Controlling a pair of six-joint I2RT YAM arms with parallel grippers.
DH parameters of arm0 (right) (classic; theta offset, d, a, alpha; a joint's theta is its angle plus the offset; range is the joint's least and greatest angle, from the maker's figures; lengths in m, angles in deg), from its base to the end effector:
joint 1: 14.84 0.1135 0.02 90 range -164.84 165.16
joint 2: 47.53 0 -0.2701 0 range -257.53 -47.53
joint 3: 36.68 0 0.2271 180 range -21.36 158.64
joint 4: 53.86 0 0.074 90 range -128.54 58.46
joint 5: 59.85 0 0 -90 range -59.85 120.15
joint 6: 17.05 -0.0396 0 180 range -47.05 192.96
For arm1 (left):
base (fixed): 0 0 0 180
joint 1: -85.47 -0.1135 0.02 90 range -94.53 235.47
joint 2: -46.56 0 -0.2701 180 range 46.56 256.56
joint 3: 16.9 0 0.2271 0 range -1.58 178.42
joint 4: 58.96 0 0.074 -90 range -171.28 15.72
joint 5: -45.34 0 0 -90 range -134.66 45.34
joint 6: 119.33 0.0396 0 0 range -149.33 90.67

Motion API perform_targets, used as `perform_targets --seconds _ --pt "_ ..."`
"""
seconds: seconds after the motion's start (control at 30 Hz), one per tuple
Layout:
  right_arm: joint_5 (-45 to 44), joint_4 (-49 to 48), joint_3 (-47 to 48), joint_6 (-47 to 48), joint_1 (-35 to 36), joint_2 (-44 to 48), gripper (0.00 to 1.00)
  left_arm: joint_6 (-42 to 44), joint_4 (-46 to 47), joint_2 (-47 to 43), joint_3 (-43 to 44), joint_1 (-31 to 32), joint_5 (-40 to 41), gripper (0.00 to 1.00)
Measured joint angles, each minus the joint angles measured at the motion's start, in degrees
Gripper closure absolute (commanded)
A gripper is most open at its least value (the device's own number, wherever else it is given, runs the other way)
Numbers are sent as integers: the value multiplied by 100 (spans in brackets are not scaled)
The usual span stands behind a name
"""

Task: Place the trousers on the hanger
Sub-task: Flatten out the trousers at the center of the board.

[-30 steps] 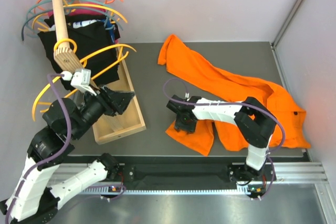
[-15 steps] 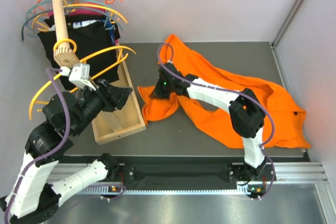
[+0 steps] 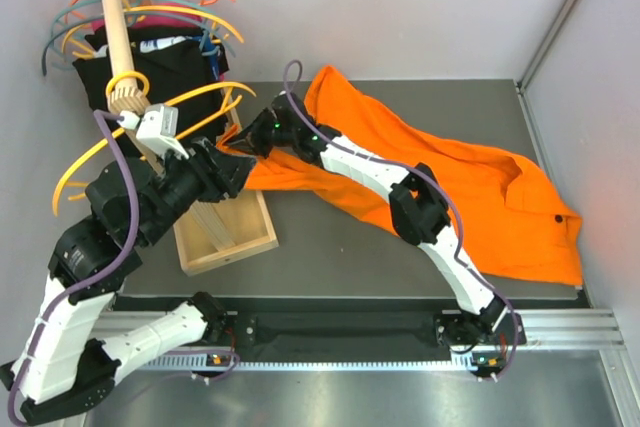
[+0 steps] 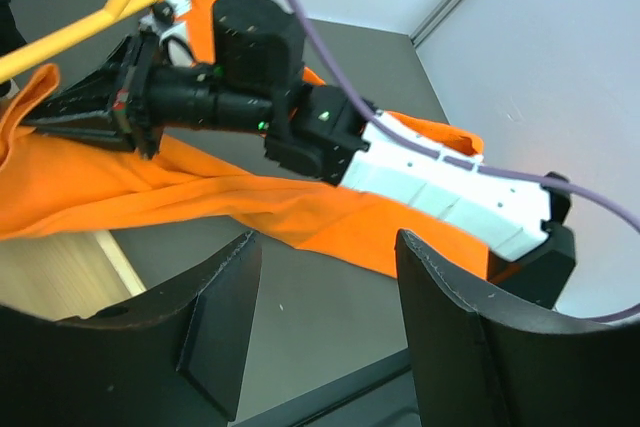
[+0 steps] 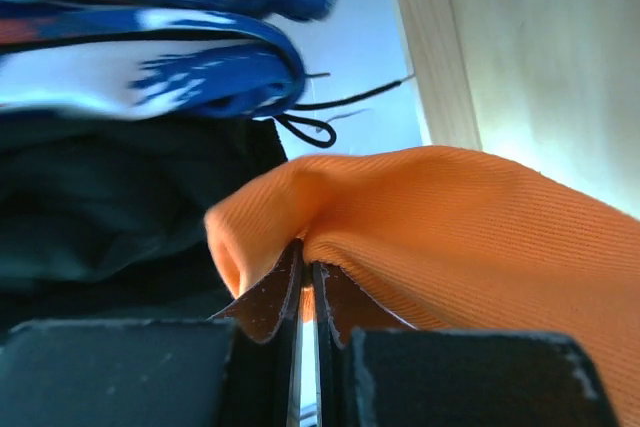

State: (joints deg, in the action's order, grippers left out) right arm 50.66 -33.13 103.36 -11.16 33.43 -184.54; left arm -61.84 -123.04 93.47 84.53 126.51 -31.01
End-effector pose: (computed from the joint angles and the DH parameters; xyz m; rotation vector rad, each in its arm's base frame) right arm 0.3559 0.4198 0.2759 0.4266 2.3266 1.7386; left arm 0.0651 -0.0443 0.4770 -0.0473 1.7896 -0.7310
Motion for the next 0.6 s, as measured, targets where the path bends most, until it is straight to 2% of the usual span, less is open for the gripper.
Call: perform_targets --seconds 0.2,0.23,0.3,0.33,0.4,0.43,0.53,0.6 --pt "20 79 214 -308 289 -240 100 107 11 155 70 0 37 39" --pt "20 79 214 -306 339 -240 97 118 31 186 70 0 33 39" --pt "33 146 205 -275 448 -240 78 144 74 249 70 0 15 39" --pt "57 131 155 -234 485 -234 56 164 107 289 70 0 4 39" --pt "103 61 -125 -96 498 -131 44 227 179 398 70 0 -48 37" --pt "136 20 -490 22 490 35 34 269 221 461 72 0 -72 37" --pt "190 275 -1523 529 280 599 23 420 315 686 118 0 -140 36" --pt "203 627 -1934 984 -48 944 19 496 402 828 125 0 -236 35"
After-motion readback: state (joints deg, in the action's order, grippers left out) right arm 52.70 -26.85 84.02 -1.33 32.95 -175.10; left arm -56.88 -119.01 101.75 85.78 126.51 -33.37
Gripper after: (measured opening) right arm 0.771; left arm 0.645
